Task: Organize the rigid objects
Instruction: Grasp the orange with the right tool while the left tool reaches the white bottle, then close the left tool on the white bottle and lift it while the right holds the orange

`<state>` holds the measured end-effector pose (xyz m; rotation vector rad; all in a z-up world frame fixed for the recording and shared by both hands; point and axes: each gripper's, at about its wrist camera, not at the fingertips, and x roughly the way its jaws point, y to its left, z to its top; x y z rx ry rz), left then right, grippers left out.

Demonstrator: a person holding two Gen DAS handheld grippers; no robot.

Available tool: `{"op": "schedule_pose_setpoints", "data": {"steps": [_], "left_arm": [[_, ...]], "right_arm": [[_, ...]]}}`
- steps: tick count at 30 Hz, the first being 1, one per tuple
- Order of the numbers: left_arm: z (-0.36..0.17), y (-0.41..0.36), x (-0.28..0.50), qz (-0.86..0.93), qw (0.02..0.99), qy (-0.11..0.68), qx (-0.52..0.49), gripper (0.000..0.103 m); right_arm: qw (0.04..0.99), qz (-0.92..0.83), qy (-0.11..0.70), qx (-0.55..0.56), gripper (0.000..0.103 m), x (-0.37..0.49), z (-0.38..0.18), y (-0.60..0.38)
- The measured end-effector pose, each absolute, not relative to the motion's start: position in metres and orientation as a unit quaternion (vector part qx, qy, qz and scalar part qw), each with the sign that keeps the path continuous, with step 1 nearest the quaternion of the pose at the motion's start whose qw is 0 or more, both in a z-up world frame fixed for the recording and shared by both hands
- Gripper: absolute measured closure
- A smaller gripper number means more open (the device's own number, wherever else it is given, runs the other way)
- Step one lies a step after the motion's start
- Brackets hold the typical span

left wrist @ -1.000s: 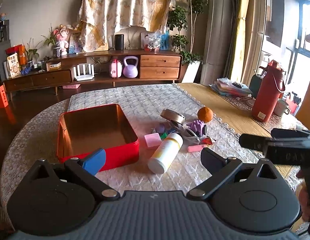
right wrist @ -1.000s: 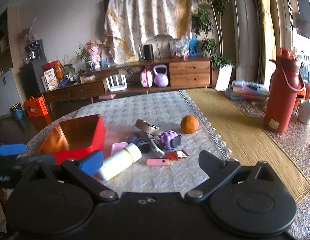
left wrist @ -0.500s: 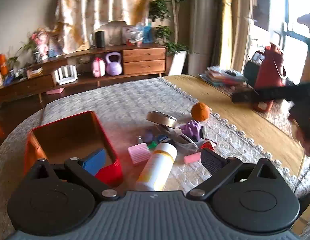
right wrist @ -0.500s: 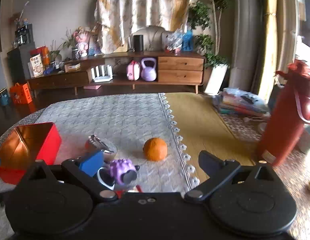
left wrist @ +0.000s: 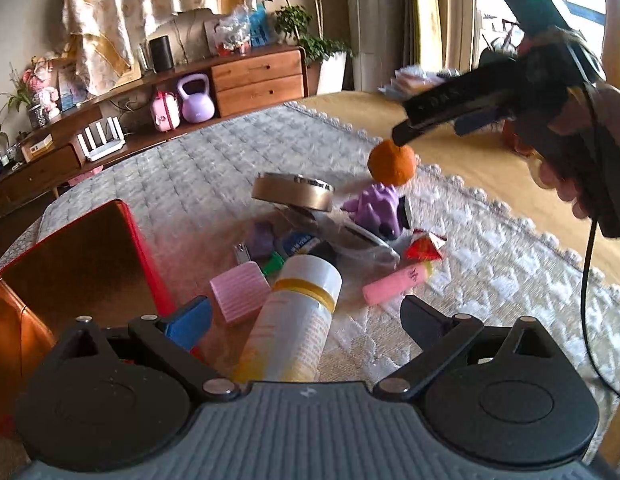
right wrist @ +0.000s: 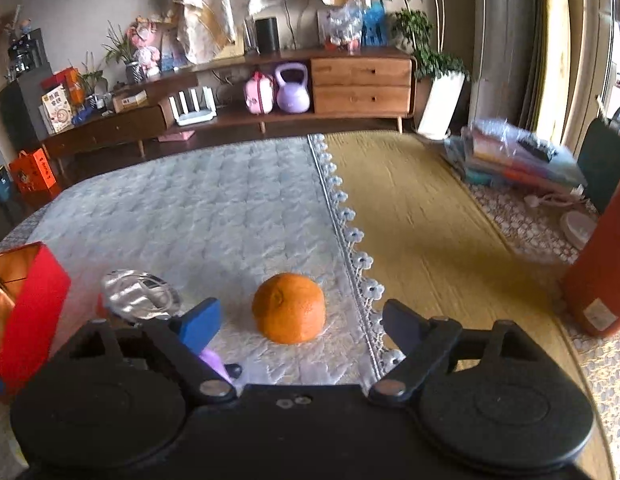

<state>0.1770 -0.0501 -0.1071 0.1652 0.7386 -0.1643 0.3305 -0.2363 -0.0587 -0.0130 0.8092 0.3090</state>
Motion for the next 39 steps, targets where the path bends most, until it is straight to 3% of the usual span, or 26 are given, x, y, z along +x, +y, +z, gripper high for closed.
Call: {"op": "schedule_pose_setpoints", "data": {"steps": [15,19,27,39], "left_arm": [[-0.137,-0.06,0.2,-0.067,0.912,0.389,0.108,0.015],[-0.143,-0.061,0.2,-0.061,0.911,0.394,0.106,0.023],[-0.141,-0.053,0.201,-0.041,0.917,0.386,0.094,0.054],[-0.13,-0.047,0.196,-0.043,0.916,0.392,0.074,0.058]], "right_arm": [[0.895,0.157,0.418,-0.013,0.039,0.354,-0.087,-0.221],[0.896,0.153,0.416,-0.018,0.048,0.354,-0.089,-0.22],[0.899,0.151,0.412,-0.016,0.049,0.354,-0.088,-0.22],[0.9,0.157,0.406,-0.014,0.049,0.319,-0.058,-0.23]]}}
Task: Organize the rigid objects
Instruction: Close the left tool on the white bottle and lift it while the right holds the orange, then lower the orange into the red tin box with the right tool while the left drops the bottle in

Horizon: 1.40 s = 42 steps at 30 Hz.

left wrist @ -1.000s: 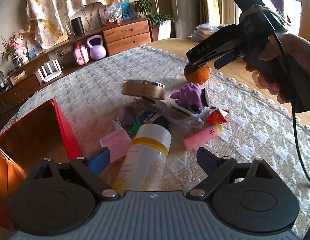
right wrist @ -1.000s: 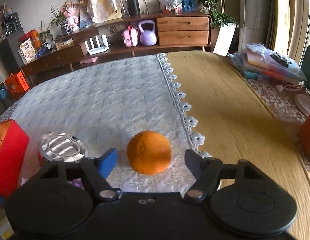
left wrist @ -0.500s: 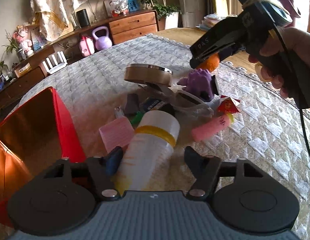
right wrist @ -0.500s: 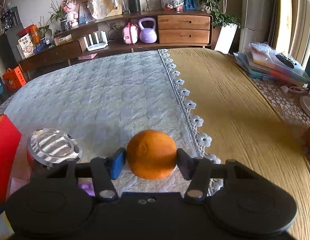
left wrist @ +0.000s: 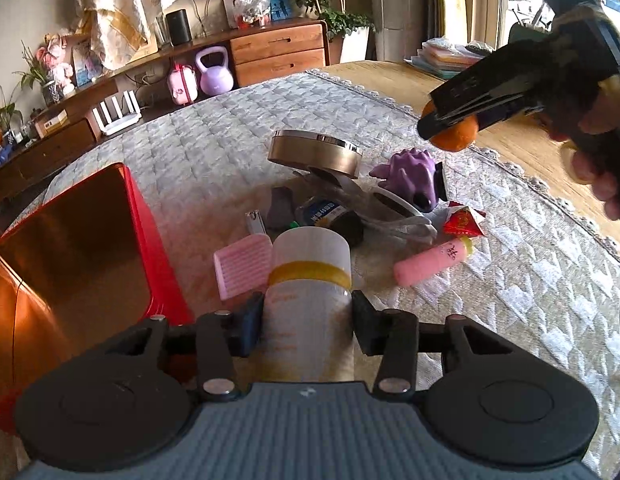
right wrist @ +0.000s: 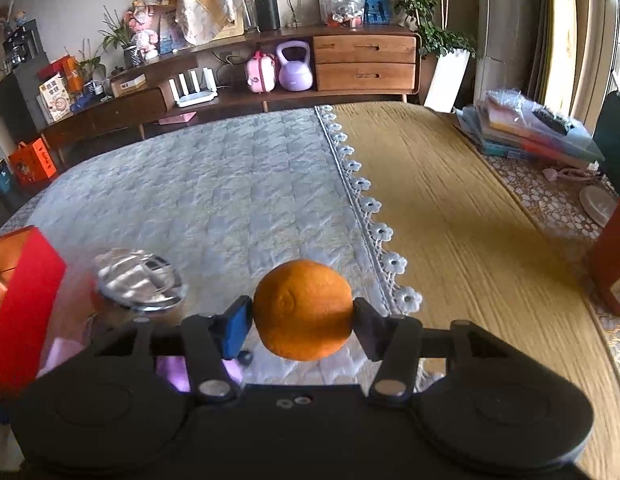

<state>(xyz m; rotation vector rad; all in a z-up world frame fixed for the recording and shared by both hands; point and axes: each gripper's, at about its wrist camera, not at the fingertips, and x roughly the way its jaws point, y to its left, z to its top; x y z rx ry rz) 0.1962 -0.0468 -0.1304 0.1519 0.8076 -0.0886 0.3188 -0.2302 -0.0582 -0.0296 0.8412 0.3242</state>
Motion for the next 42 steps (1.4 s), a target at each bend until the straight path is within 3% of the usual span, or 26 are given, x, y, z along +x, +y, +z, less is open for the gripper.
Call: {"op": "schedule_pose_setpoints", "data": {"steps": [22,30,42], "left_arm": [[-0.052,0.004,0.141,-0.037,0.928,0.372,0.0,0.059],[-0.017,0.059,0.143,0.0,0.933,0.358,-0.026,0.059],[-0.02,0.139,0.186,0.065,0.921,0.384,-0.018,0.059]], "right_arm": [[0.889,0.28,0.357,-0.066,0.049,0.233,0.027,-0.174],[0.877,0.32,0.347,-0.092,0.049,0.216,0.032,-0.128],[0.85,0.375,0.332,-0.164,0.049,0.209,0.009,-0.028]]}}
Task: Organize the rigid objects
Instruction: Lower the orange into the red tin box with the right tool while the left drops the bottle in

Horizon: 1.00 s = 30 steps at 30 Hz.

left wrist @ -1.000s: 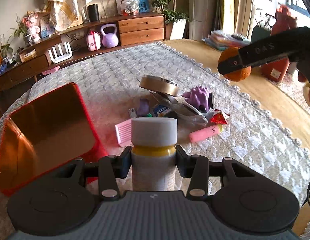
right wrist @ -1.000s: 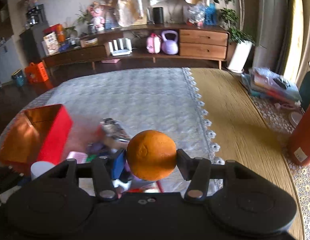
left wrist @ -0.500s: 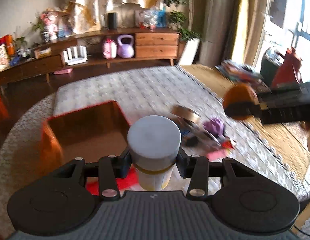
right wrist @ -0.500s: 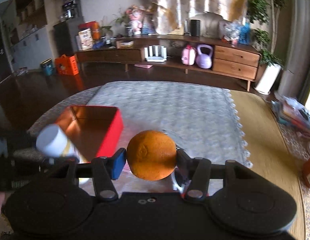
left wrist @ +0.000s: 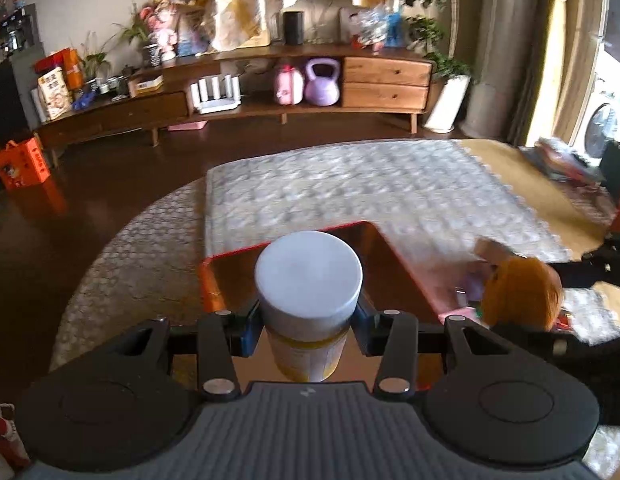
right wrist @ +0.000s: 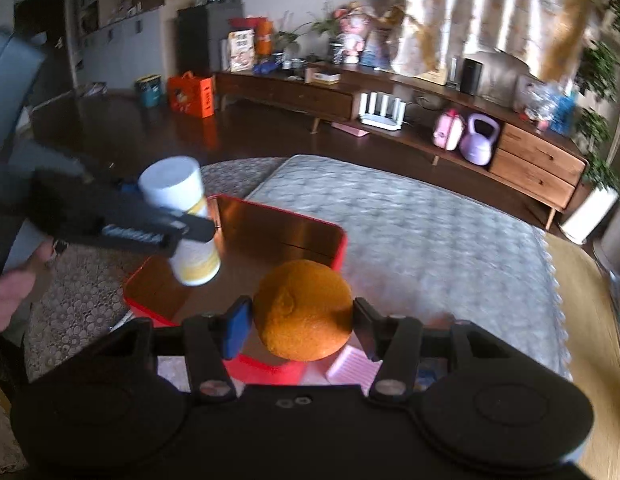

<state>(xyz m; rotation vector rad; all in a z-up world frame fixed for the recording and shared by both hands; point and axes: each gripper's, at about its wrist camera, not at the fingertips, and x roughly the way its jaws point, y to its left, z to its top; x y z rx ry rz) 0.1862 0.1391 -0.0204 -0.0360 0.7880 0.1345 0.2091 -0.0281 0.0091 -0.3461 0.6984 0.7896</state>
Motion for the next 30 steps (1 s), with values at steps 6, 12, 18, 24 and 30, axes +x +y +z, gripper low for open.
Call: {"op": "schedule_pose_setpoints", "data": {"steps": [6,12,18,24,30], "left_arm": [[-0.04,0.152,0.213,0.066,0.907,0.415,-0.006,0.059],[-0.06,0.158,0.233,0.064,0.892,0.448,0.005,0.059],[-0.068,0.168,0.245,0.077,0.891,0.448,0.002,0.059],[-0.067,0.176,0.261,0.083,0.892,0.444,-0.009,0.059],[-0.068,0.177,0.266,0.084,0.895,0.437,-0.007,0.059]], "right_arm": [[0.841,0.378,0.337,-0.19,0.049,0.217,-0.018,0.005],[0.832,0.38,0.351,-0.201,0.049,0.229,-0.043,0.027],[0.823,0.38,0.362,-0.217,0.049,0.237,-0.059,0.051],[0.823,0.376,0.359,-0.23,0.05,0.24,-0.062,0.069],[0.823,0.367,0.368,-0.229,0.05,0.246,-0.07,0.074]]}}
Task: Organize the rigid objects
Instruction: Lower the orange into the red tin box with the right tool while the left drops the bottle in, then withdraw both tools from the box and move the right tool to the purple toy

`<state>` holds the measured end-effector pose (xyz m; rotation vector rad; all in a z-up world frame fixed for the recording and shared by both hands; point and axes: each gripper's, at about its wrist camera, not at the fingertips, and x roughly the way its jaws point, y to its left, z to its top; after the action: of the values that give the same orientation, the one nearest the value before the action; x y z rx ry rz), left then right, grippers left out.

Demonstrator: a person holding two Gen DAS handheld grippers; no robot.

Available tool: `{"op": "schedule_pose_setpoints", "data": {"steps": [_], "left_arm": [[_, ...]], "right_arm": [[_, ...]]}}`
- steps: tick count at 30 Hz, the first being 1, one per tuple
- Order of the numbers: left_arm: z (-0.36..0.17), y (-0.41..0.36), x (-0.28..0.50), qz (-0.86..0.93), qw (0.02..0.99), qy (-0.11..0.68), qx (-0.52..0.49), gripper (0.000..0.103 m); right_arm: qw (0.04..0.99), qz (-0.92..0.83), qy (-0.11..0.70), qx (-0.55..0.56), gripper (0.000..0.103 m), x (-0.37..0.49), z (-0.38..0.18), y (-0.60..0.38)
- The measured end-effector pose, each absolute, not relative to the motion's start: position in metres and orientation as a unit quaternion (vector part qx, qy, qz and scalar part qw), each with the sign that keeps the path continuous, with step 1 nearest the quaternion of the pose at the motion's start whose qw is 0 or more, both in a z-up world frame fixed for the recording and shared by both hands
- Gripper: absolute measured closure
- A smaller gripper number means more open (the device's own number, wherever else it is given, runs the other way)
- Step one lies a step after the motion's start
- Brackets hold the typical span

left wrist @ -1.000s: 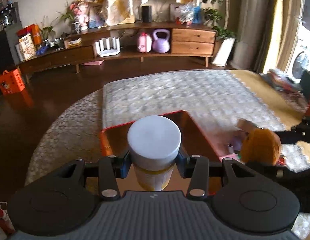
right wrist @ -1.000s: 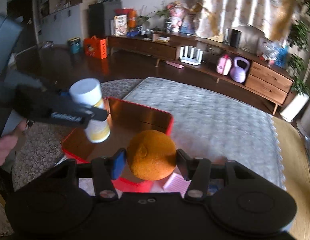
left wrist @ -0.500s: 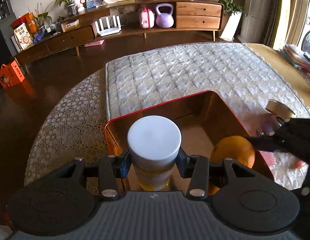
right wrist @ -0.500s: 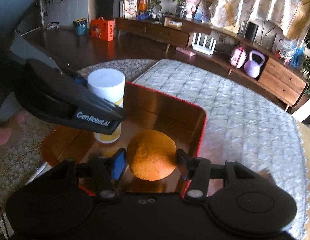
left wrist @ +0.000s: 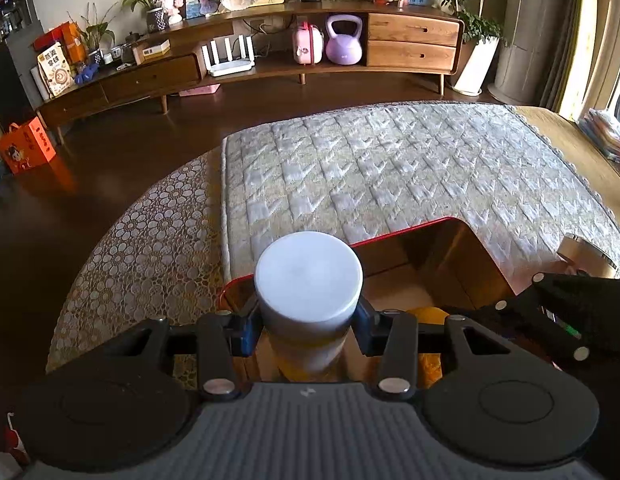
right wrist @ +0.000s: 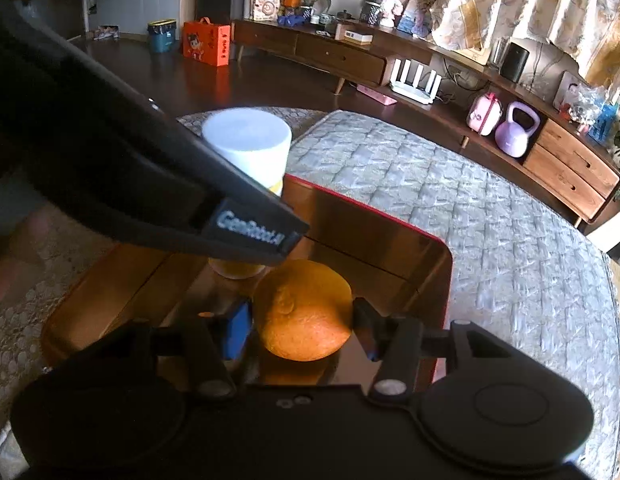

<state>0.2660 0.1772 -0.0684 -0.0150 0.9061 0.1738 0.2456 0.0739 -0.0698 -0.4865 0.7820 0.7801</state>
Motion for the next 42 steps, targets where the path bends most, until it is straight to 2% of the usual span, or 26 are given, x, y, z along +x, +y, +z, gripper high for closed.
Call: {"op": "schedule_pose_setpoints", "data": {"steps": [4,8,14,17,21,25,33,35,42], "left_arm": [[-0.07,0.18,0.265,0.086,0.897,0.434,-0.013,0.059],[-0.071,0.181,0.264,0.09,0.895,0.436,-0.022,0.059],[-0.071,0.18,0.26,0.097,0.893,0.438,-0.021,0.058],[-0.07,0.177,0.256,0.1,0.892,0.44,-0.021,0.05],[-0.065,0.174,0.247,0.097,0.897,0.432,-0.016,0.038],[-0.058,0.172,0.239,0.098,0.898,0.428,-0.021,0.037],[-0.044,0.161,0.215,0.091,0.904,0.417,-0.019,0.033],[-0.04,0.158,0.208,0.086,0.906,0.413,-0.02,0.033],[-0.029,0.142,0.186,0.07,0.914,0.398,-0.026,0.025]], "right_arm": [[0.824,0.359,0.38,-0.217,0.05,0.247,-0.074,0.07],[0.829,0.359,0.374,-0.21,0.04,0.245,-0.069,0.065],[0.833,0.364,0.365,-0.203,0.032,0.242,-0.057,0.054],[0.837,0.365,0.36,-0.191,0.026,0.238,-0.049,0.047],[0.84,0.366,0.36,-0.174,0.024,0.235,-0.039,0.039],[0.845,0.367,0.36,-0.149,0.017,0.232,-0.027,0.029],[0.849,0.372,0.358,-0.11,0.011,0.225,-0.002,-0.003],[0.851,0.373,0.356,-0.102,0.006,0.222,0.003,-0.014],[0.856,0.375,0.347,-0.081,0.002,0.207,0.021,-0.059]]}}
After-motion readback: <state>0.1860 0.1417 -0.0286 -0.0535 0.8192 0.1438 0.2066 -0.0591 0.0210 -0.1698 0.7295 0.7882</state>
